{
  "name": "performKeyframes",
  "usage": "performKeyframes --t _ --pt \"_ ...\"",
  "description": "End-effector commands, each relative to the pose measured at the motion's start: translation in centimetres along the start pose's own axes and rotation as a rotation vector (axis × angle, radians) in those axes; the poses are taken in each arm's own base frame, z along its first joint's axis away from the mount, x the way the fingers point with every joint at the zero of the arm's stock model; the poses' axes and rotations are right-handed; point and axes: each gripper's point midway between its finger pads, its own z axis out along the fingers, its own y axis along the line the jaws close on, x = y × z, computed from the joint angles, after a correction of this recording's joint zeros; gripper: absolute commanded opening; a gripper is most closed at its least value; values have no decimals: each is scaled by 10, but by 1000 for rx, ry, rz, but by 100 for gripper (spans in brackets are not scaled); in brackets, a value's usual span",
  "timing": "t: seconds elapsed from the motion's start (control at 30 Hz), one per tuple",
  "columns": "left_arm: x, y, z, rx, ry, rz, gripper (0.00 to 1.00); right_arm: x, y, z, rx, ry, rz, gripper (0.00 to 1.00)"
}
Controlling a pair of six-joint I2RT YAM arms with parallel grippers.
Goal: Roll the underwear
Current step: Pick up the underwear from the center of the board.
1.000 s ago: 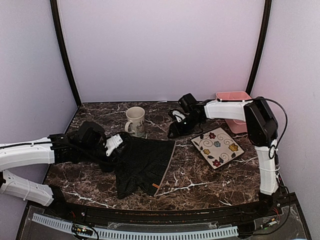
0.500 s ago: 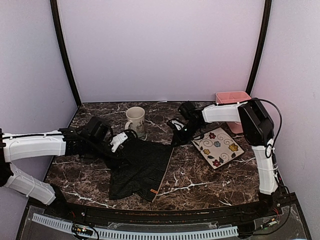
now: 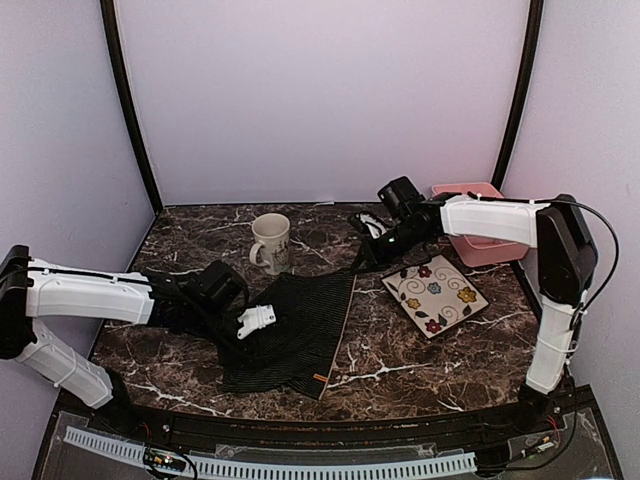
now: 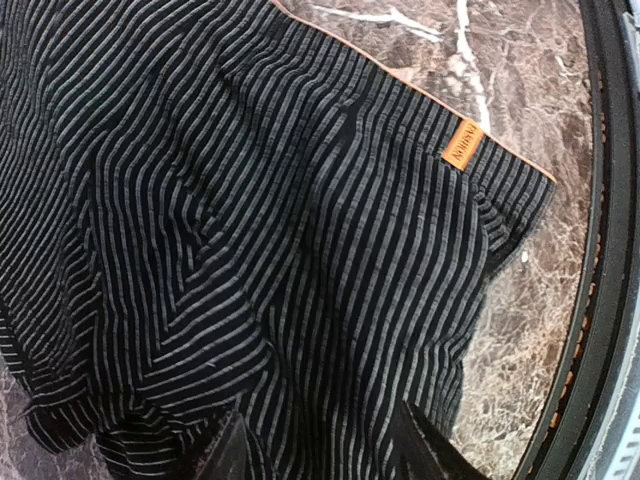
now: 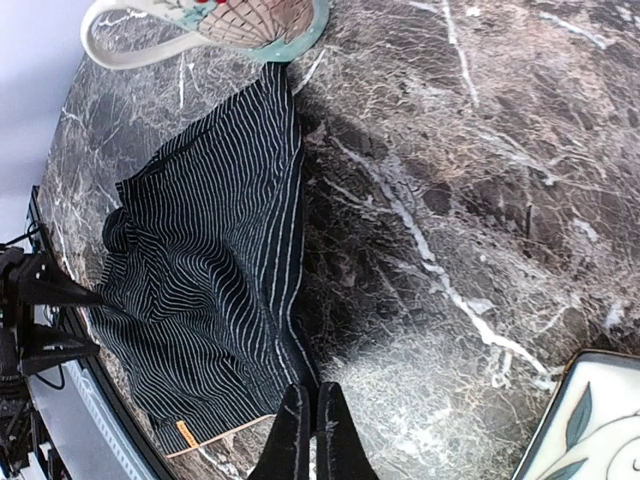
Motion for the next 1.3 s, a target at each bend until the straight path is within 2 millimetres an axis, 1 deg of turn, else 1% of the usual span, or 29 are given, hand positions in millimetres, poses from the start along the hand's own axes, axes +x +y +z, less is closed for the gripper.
performKeyframes --t 0.0,0.07,0.13,0.23,0.37,0.4,0.47,0.53,0.6,0.67,0.73,0.8,0.87,0.9,0.93,1.0,1.17,1.27 --pt "-37 -27 -18 79 -168 144 52 -6 -15 -12 40 -51 64 0" --pt "-57 -45 -24 82 -259 241 52 -5 -21 -12 36 -54 86 0" --pt "-70 -58 -23 100 -296 292 51 -3 -27 -8 38 -42 107 0" --pt "-80 -72 -7 130 -288 355 48 -1 -27 -4 31 -37 122 0" --pt "-83 -88 22 161 -235 444 48 -3 -28 -2 25 -41 134 0" --pt "-82 -89 31 155 -223 460 47 -3 -27 -2 25 -41 134 0" --pt "-85 -89 41 137 -217 490 47 -1 -28 -2 28 -36 134 0" --pt "-89 -90 48 125 -221 514 48 2 -30 -1 33 -27 134 0" --pt "-91 -96 53 143 -221 542 48 4 -30 -1 36 -22 132 0" --pt "-89 -101 60 155 -209 576 48 5 -31 -1 39 -20 132 0" --pt "-87 -103 68 156 -192 592 46 5 -32 0 39 -17 134 0" --pt "-85 -101 75 146 -178 600 43 5 -31 1 38 -14 135 0" --pt "-83 -99 79 133 -165 606 34 6 -32 1 38 -14 138 0" --pt "-81 -99 80 129 -155 608 28 7 -33 1 39 -12 140 0" --pt "-79 -98 80 129 -143 610 23 8 -33 1 40 -9 140 0" --pt "-73 -94 77 112 -119 604 16 12 -35 1 47 -1 146 0" --pt "-62 -93 53 90 -140 576 0 26 -41 -4 79 18 164 0" --pt "-71 -92 26 68 -207 514 0 41 -44 -11 102 41 187 0"
